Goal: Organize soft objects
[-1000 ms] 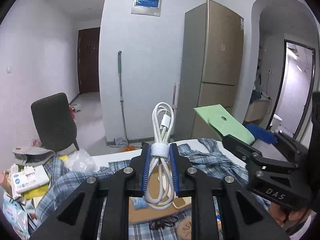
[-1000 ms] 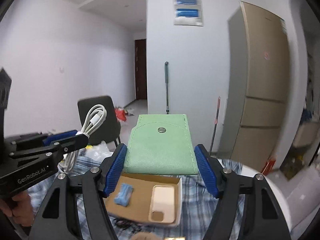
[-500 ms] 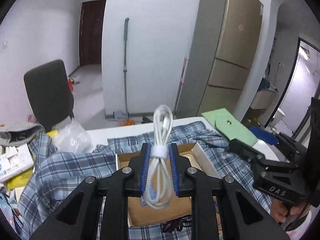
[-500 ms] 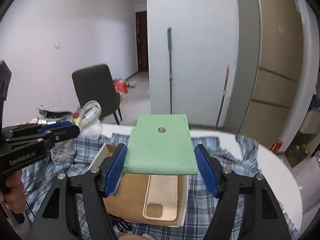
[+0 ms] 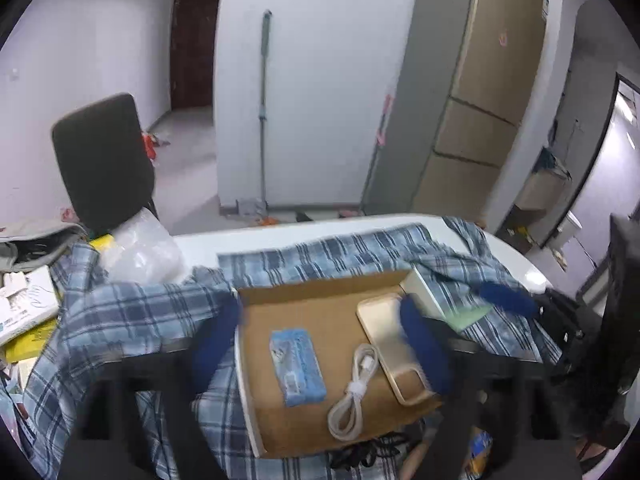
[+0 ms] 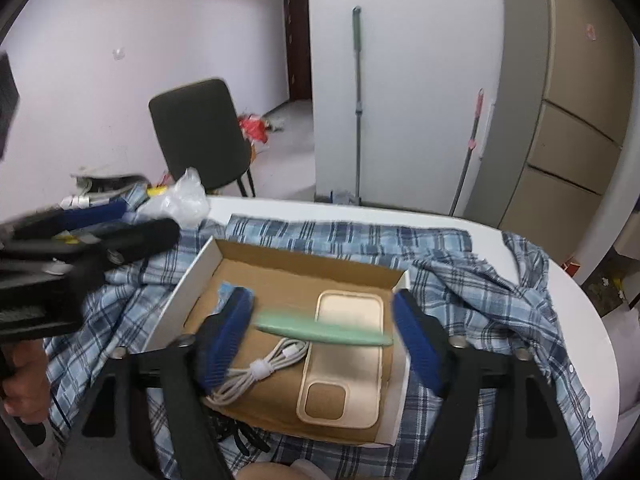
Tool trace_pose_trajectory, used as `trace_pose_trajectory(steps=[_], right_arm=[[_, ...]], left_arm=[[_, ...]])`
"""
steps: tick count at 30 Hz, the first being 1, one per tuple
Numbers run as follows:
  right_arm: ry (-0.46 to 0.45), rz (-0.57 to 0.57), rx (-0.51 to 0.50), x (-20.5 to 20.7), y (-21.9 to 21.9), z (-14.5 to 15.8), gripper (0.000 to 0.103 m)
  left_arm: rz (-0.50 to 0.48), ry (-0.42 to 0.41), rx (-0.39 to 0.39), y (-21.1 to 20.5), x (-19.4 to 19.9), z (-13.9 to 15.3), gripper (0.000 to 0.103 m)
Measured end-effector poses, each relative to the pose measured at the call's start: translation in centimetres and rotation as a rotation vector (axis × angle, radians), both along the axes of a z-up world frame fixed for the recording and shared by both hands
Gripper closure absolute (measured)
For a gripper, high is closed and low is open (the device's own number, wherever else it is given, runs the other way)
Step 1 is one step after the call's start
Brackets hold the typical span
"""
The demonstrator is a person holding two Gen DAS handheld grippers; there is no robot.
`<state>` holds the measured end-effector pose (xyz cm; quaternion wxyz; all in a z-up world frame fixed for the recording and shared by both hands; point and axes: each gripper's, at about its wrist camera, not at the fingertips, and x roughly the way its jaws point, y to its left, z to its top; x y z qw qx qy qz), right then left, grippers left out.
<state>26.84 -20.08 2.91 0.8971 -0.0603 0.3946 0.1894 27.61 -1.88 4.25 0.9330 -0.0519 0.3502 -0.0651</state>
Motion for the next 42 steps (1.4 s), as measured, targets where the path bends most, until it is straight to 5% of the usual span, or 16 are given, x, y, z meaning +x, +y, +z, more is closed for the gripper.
trace_pose_trajectory(steps=[13, 29, 42], right_arm=[[-0.029, -0.019, 0.006, -0.2, -0.5, 0.6, 0.018], [-0.216, -0.013, -0.021, -5.8, -1.6, 8.5, 0.017], [-0.233, 0.037, -0.1, -9.8, -3.8, 5.9, 0.016]], left_arm=[[0.0, -0.025, 0.014, -0.2, -0.7, 1.1, 0.016], [-0.027, -0.186, 0.015, -1.3, -8.0, 8.2, 0.016], [-0.032, -0.222, 0.071, -0.8, -13.7, 7.4, 0.016]])
